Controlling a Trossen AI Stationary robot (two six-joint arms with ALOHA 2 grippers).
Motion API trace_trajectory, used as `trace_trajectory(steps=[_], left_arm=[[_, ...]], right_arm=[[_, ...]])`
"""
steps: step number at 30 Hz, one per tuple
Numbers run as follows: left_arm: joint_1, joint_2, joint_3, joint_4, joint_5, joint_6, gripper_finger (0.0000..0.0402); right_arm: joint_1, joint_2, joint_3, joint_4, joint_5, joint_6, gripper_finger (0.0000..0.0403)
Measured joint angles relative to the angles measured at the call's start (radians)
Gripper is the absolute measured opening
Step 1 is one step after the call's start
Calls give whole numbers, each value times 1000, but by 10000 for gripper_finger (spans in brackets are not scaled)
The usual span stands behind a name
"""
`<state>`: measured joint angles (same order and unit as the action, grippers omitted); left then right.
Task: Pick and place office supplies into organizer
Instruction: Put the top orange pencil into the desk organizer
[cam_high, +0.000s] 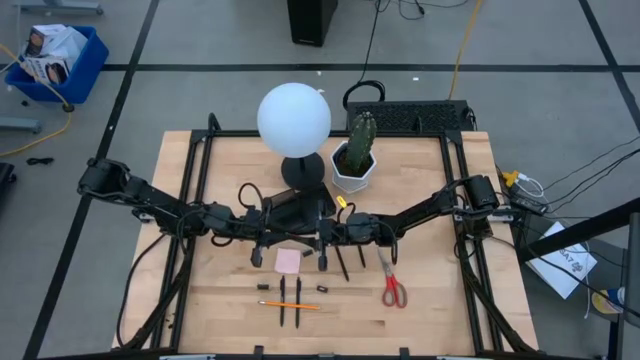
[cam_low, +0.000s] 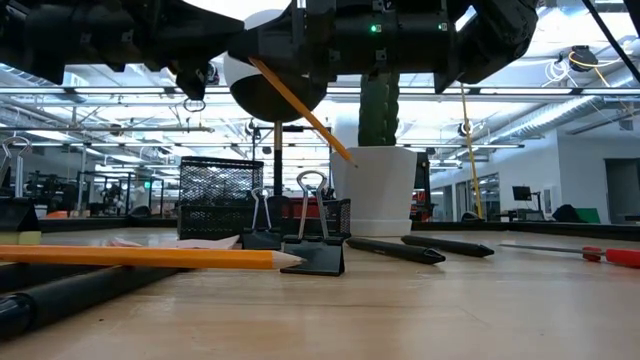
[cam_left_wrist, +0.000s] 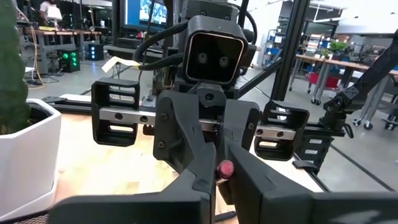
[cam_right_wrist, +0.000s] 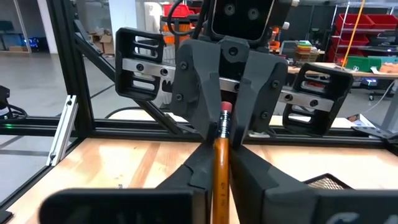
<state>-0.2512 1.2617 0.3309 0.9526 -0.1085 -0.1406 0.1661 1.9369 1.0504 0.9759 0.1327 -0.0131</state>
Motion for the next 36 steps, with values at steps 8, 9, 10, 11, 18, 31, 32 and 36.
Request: trace_trajectory(steps=[8,9,10,11,18,31,32,36], left_arm=[[0,0,0,5,8,-13,28],[0,0,0,4,9,-18,28],[0,0,0,4,10,-19,27],[0,0,0,4,11,-22,27],[0,-10,0,-20,11,-32,27],[-30,-273,0,-354,-135,-25,26],[-31,-290,0,-376,-157,-22,26],[-32,-337,0,-413,-270,-11,26]], right_arm=[[-1,0,-1,-4,-3,-4,116],[-1,0,-1,-5,-2,-4,127],[-1,0,-2,-10,-2,-3,138],[-1,0,-2,-16,-2,-2,148],[-1,-9,-4,-121,-2,13,206],[-1,-237,-187,-164,-3,10,219],[-1,-259,-205,-164,-3,15,219],[0,-335,-265,-164,-3,27,219]])
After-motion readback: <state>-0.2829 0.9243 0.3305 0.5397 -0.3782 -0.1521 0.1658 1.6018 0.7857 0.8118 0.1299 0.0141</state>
